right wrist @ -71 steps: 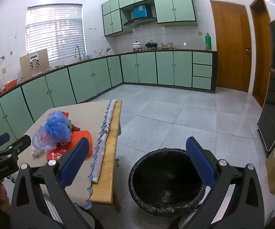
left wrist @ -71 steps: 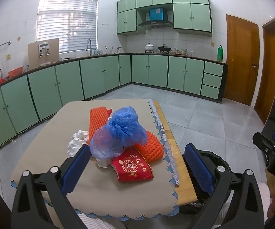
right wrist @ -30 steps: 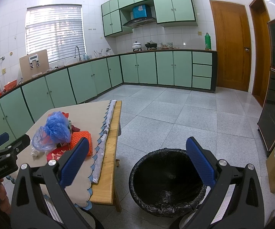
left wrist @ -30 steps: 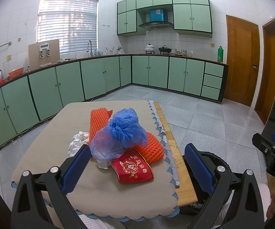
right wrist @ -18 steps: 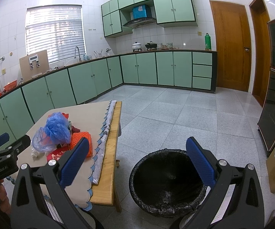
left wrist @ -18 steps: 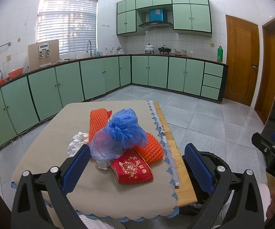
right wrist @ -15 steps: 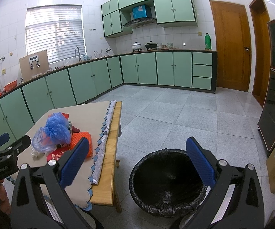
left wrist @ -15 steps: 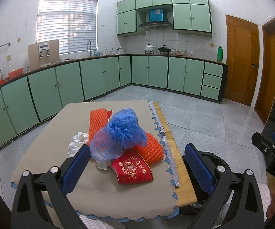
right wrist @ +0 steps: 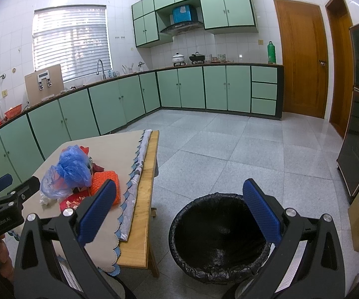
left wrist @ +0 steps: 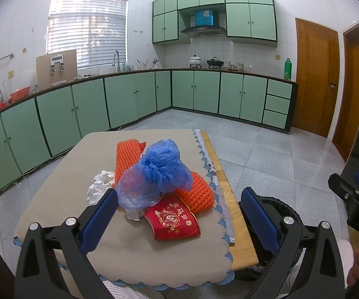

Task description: Collect trash

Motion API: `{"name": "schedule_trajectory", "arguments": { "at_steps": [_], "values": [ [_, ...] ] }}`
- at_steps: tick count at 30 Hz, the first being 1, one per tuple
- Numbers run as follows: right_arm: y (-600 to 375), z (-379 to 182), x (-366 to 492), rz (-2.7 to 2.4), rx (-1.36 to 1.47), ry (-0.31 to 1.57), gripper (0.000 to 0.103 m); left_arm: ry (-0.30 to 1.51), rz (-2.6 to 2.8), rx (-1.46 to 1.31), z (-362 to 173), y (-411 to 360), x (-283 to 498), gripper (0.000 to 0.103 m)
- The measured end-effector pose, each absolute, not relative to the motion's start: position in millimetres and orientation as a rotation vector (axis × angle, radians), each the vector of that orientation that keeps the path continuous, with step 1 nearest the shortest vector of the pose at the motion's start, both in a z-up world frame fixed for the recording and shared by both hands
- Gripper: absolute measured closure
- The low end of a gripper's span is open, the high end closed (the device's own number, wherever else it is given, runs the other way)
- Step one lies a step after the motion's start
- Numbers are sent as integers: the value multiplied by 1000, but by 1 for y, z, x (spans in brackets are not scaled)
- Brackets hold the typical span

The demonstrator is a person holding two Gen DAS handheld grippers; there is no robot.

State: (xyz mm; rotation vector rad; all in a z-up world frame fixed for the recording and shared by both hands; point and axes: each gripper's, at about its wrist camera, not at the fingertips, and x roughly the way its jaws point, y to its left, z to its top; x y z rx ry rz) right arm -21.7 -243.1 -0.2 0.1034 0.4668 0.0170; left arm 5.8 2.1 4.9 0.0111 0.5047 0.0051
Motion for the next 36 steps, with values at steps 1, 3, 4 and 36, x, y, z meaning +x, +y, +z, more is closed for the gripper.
{"name": "schedule_trajectory", "arguments": {
  "at_steps": [1,3,4,36],
  "values": [
    [-243,-1,-20,16,104,468,5,505,6,10,5,3,6,6],
    [-242,0,-19,15,105,470,5,507,7,10,1,2,8,6],
    [-242,-1,-17,16,105,471,5,507,10,11,1,3,9,6],
    [-57,-49,120,413,41,537,13,561,325,-53,-57,180,71,16]
  ]
}}
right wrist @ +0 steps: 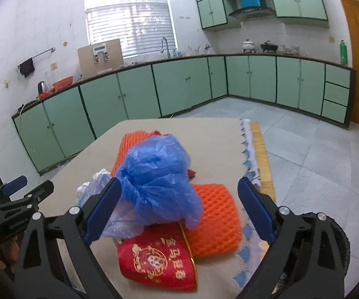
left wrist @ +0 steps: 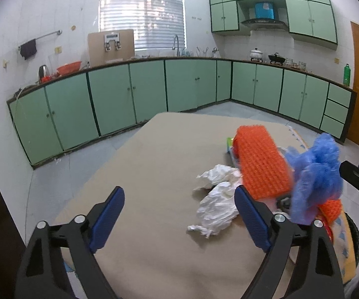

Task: Collect trash
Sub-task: 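Grasp the blue plastic bag with the right tool while the left tool grasps white tissue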

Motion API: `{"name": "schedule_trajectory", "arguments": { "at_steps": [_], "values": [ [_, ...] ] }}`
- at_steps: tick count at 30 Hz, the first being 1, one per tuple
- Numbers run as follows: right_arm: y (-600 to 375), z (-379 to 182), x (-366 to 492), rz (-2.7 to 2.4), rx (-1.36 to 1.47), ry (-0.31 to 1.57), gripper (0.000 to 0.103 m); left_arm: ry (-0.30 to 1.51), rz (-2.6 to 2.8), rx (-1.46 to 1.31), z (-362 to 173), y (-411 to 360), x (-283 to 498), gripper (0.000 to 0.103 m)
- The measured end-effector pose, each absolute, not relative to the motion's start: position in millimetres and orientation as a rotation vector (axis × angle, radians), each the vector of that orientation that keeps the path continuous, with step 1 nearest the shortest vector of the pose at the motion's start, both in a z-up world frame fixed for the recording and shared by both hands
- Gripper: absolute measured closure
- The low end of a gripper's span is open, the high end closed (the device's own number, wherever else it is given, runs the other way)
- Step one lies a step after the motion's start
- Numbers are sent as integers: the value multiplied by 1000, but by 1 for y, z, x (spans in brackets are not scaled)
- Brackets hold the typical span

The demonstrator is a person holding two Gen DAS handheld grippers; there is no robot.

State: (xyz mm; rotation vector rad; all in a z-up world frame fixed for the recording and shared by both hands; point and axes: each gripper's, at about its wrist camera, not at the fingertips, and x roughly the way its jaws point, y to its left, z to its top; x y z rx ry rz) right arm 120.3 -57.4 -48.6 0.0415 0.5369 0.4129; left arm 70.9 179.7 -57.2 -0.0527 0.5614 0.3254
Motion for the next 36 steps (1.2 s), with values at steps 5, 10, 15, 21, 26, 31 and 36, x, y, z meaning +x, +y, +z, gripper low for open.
{"name": "schedule_trajectory", "arguments": {
  "at_steps": [5,10,15,21,26,31,36],
  "values": [
    [-50,-56,131,433,33,560,18,570,321,-66,-65,186,81,17],
    [-44,-64,139,489,28,599,25,579,301,-68,-73,185,90,17],
    [-36,-68,139,567,10,636,51,602,285,-64,-81,182,97,17],
    [-35,-68,132,608,7,635,72,624,265,-70,-90,181,104,17],
    [-41,-68,134,617,33,637,76,647,230,-74,-98,177,110,21],
    [-42,-69,134,621,35,635,76,686,188,-92,-108,170,119,45],
    [-44,-70,135,622,42,638,76,706,142,-129,-112,167,123,86]
  ]
}}
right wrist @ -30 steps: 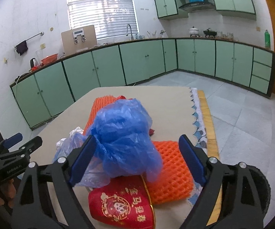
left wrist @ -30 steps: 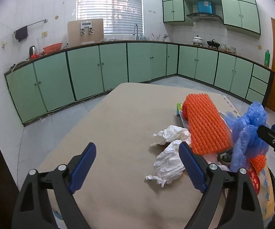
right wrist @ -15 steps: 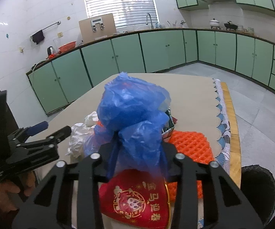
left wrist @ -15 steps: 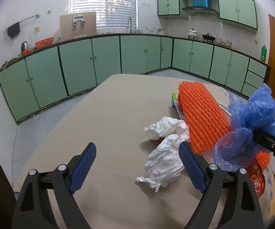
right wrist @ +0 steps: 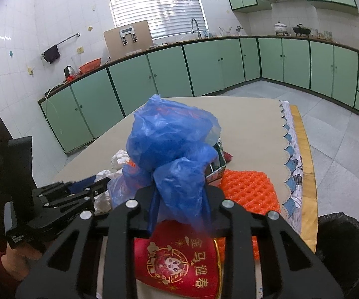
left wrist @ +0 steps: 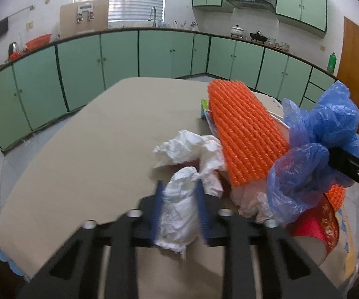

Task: Collect trash
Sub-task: 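Grasp the blue plastic bag with the right tool while the left tool grasps white tissue, then carry the blue bag and white tissue over the black bin and release both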

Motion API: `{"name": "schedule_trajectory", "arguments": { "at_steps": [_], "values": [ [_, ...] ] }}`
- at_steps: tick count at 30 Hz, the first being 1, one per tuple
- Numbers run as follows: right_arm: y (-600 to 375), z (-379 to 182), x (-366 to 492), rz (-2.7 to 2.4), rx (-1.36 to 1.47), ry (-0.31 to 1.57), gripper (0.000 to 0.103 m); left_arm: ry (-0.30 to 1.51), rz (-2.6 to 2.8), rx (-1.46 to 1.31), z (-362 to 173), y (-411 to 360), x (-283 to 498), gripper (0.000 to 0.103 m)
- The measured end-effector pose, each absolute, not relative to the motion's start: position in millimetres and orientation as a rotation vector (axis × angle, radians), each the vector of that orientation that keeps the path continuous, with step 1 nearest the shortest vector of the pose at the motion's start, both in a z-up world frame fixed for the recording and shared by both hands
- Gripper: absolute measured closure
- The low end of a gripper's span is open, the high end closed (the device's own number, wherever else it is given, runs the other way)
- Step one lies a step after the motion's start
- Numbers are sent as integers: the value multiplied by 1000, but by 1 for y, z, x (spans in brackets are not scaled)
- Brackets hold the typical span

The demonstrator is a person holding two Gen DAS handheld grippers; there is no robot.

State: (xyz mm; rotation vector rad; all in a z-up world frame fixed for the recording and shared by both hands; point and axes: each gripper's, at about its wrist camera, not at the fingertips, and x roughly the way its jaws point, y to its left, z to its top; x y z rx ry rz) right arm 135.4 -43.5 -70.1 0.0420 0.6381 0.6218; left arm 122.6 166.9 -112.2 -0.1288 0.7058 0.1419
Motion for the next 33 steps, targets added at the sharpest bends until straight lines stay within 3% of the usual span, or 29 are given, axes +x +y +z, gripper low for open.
{"name": "schedule_trajectory", "arguments": {
  "at_steps": [3,6,22,33],
  "values": [
    [-45,-68,135,620,46,631,76,681,146,-130,-104,164,117,95],
    [-47,-61,132,623,54,614,76,655,150,-144,-93,165,111,98],
    [-76,-15,114,608,125,509,76,477,99,-143,-18,147,81,99],
    [-123,-9,99,509,131,496,76,451,-30,-115,-2,98,85,99]
  ]
}}
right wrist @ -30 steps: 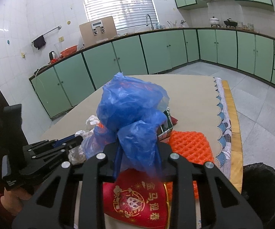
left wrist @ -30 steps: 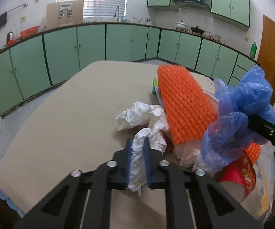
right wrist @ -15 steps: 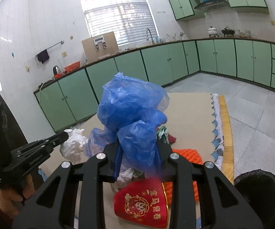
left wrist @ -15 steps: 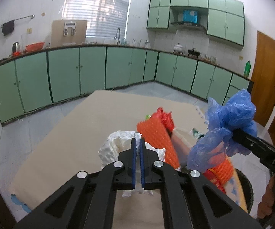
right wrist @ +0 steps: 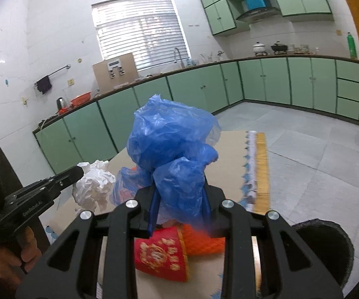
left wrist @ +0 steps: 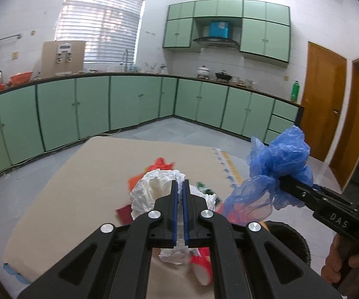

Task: Collect trash
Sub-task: 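Carry the blue bag and white tissue over the black bin and release both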

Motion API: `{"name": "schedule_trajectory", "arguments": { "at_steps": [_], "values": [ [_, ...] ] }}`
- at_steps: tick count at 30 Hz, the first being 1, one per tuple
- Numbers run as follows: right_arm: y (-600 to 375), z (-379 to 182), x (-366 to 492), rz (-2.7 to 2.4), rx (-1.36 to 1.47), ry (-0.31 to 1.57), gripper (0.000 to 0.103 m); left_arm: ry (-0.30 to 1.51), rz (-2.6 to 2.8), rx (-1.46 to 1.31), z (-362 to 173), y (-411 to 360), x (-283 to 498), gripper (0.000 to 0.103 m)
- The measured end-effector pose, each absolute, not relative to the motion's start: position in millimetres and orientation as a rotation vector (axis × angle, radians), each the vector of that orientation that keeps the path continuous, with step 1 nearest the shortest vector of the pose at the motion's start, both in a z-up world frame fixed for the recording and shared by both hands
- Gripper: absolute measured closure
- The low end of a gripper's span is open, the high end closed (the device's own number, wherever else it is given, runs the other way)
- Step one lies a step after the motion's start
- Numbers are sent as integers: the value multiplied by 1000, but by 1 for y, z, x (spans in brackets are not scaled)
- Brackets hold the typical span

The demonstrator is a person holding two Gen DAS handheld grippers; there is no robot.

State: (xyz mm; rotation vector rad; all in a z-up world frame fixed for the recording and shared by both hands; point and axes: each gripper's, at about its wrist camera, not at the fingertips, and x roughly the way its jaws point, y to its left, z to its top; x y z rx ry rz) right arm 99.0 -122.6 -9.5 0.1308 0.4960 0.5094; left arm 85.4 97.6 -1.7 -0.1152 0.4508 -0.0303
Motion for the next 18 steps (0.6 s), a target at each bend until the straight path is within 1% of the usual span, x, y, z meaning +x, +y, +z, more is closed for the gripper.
{"name": "schedule_trajectory", "arguments": {
  "at_steps": [12,18],
  "values": [
    [-204,-15,84,327,135,495,76,473,-227,-83,-10,7,105,99],
    [-262,-30,74,196,154,509,76,485,-344,-66,-19,-51,119,99]
  ]
}}
